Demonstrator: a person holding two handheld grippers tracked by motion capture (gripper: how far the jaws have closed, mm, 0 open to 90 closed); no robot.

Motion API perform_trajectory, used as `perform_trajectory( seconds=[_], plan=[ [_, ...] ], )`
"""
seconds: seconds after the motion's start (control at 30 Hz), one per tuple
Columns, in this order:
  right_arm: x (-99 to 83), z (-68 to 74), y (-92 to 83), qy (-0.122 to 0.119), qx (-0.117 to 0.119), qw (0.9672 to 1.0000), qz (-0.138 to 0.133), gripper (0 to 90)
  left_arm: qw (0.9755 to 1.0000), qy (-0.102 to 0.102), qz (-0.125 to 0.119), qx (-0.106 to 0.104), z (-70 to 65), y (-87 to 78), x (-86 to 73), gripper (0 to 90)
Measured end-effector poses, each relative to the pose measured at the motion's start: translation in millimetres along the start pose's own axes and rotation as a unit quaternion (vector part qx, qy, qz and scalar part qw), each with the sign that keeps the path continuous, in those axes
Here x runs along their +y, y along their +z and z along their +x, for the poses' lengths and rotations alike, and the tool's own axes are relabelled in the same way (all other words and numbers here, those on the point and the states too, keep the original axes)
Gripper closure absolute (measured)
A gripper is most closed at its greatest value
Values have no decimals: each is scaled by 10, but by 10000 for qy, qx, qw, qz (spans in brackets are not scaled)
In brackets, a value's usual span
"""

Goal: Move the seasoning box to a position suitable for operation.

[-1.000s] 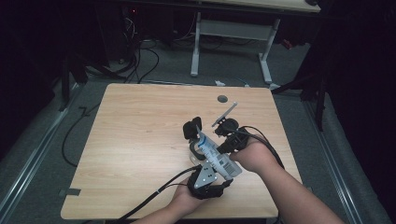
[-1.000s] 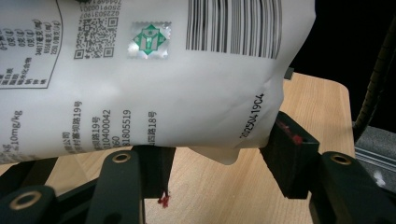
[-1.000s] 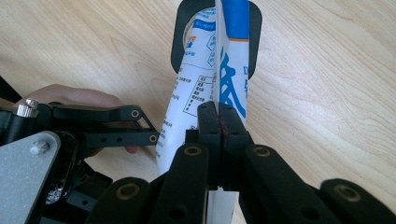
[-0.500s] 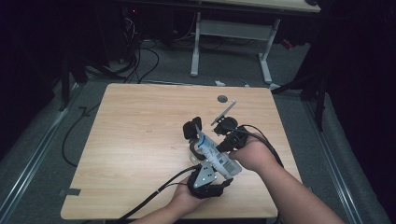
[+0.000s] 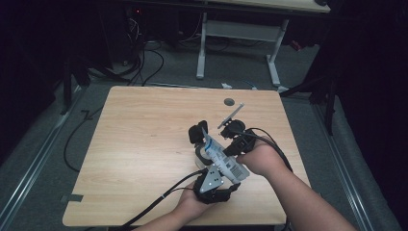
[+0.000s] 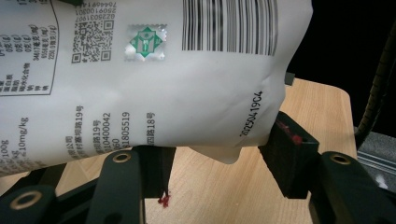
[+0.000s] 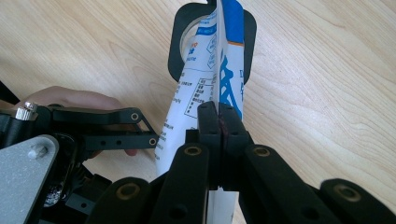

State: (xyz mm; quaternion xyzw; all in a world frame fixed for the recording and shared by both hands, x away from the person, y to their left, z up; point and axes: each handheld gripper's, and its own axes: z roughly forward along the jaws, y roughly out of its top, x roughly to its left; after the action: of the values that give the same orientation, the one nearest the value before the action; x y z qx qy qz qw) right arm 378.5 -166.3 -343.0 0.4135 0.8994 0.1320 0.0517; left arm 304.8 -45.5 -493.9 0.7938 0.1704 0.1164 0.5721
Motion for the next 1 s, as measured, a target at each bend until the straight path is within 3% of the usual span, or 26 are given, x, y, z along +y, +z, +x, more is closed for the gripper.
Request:
perform_trajectory(
  seconds=[0.07,0.1,0.17,0.63,0.77,1.0],
  plan=[
    [-6,-18,3,-85,-22,10000,-22,900,10000,-4,2,-11,-6,9,4,474],
    [-13,-8,0,34,-6,10000,1,900,10000,-23,0,-20,-11,12,4,474],
    [-19,-32,1,-83,1,10000,-16,900,10000,-28,3,-29,-16,15,4,474],
    [-9,-44,0,-59,44,10000,20,900,10000,-17,-6,-30,-14,18,6,474],
    [-2,-31,-13,61,68,9999,102,900,10000,10,-13,-17,-15,18,9,477],
    [24,-45,-20,-38,85,9998,146,900,10000,26,-4,4,-5,10,17,479]
  ],
)
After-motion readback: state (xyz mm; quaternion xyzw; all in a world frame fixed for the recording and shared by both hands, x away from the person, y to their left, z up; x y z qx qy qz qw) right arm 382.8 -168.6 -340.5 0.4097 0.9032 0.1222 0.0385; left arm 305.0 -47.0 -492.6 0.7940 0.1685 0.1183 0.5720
